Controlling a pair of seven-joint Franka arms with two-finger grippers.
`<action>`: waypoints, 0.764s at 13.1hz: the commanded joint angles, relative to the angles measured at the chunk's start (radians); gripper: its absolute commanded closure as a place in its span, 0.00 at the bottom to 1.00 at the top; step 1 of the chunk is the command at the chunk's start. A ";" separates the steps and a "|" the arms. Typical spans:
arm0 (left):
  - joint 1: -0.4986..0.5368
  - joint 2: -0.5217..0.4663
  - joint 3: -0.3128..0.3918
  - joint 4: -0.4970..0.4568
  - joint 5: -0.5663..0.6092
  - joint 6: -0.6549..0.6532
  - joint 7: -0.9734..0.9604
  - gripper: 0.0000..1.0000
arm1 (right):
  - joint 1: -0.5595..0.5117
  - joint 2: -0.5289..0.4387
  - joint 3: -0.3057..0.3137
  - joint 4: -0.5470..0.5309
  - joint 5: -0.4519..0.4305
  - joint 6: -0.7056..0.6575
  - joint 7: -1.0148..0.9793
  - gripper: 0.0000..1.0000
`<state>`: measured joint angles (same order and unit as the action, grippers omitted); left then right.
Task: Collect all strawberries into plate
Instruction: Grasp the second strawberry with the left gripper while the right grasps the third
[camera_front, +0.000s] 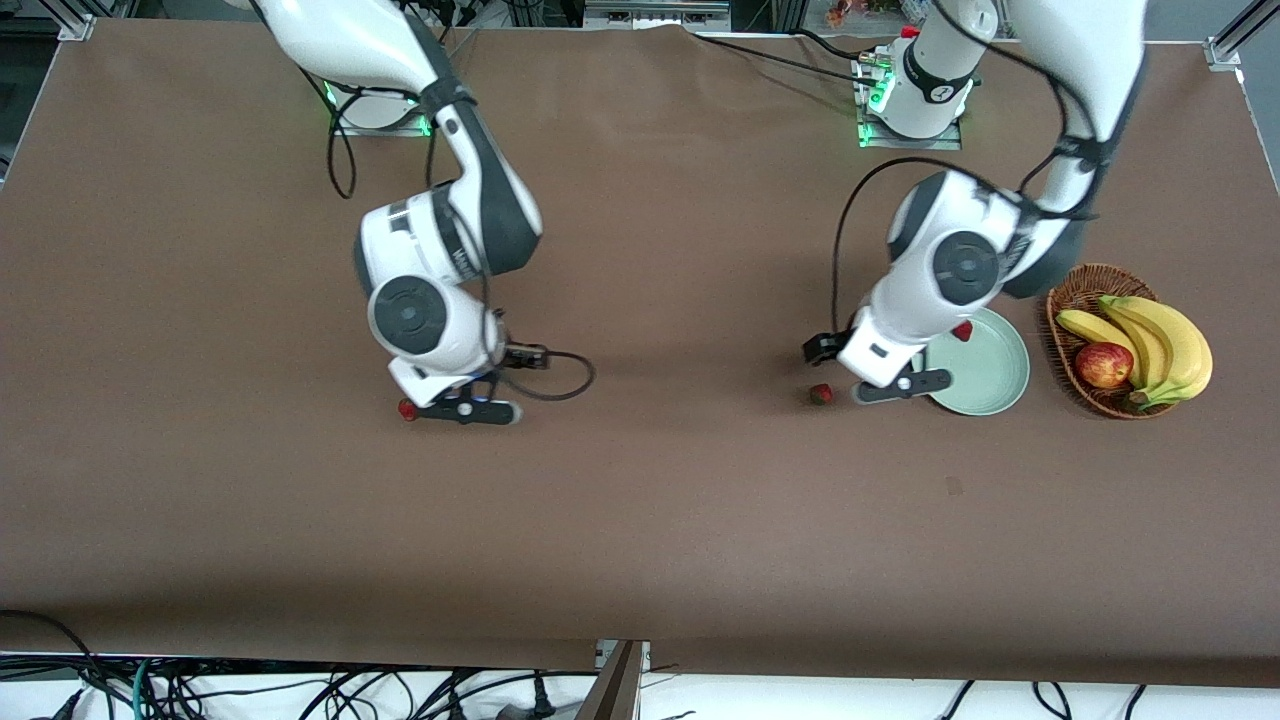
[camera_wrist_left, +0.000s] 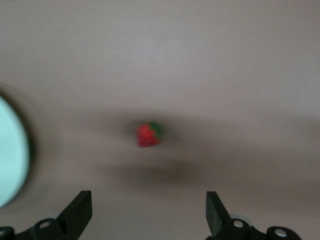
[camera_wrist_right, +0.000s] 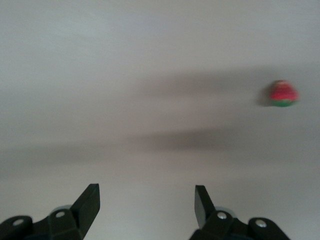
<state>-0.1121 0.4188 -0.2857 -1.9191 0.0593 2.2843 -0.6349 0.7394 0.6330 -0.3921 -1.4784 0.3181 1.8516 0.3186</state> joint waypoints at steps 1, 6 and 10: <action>0.000 0.136 -0.007 0.023 0.109 0.127 -0.087 0.00 | 0.009 -0.053 -0.060 -0.175 0.012 0.098 -0.198 0.15; 0.002 0.222 0.000 0.077 0.145 0.133 -0.088 0.00 | -0.080 -0.032 -0.067 -0.267 0.013 0.242 -0.412 0.15; 0.002 0.222 0.002 0.077 0.143 0.124 -0.106 0.62 | -0.100 0.001 -0.065 -0.281 0.027 0.310 -0.466 0.15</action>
<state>-0.1100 0.6405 -0.2825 -1.8581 0.1738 2.4309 -0.7063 0.6556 0.6344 -0.4661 -1.7338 0.3186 2.1236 -0.0948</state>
